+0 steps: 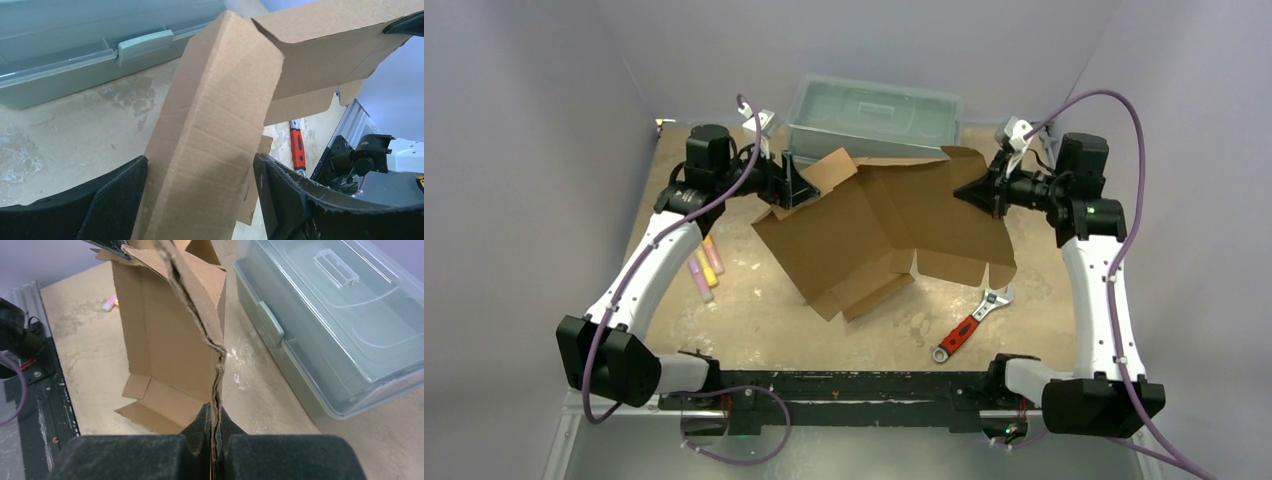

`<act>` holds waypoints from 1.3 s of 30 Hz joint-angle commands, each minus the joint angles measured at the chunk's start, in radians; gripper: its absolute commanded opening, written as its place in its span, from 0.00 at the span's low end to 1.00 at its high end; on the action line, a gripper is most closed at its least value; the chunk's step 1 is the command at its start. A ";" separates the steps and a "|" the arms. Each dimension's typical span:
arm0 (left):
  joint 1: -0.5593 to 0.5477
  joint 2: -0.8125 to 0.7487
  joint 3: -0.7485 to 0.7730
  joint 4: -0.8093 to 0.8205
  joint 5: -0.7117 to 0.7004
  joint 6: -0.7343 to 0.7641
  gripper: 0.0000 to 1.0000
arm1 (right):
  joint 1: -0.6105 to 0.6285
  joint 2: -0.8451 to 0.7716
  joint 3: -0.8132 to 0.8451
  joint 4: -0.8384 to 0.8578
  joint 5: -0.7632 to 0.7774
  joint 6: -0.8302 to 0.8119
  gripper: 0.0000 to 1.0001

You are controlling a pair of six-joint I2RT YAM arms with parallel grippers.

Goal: Fold the paper box

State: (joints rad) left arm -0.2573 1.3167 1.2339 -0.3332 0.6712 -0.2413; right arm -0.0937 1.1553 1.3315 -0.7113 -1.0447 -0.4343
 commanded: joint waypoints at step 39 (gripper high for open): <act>-0.051 -0.566 -0.843 0.639 -0.343 -0.616 0.65 | -0.015 -0.135 -0.174 0.227 0.187 0.189 0.00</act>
State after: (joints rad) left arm -0.2577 0.7399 0.3954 0.1287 0.3252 -0.8322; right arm -0.1005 1.0382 1.1561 -0.5358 -0.8291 -0.2676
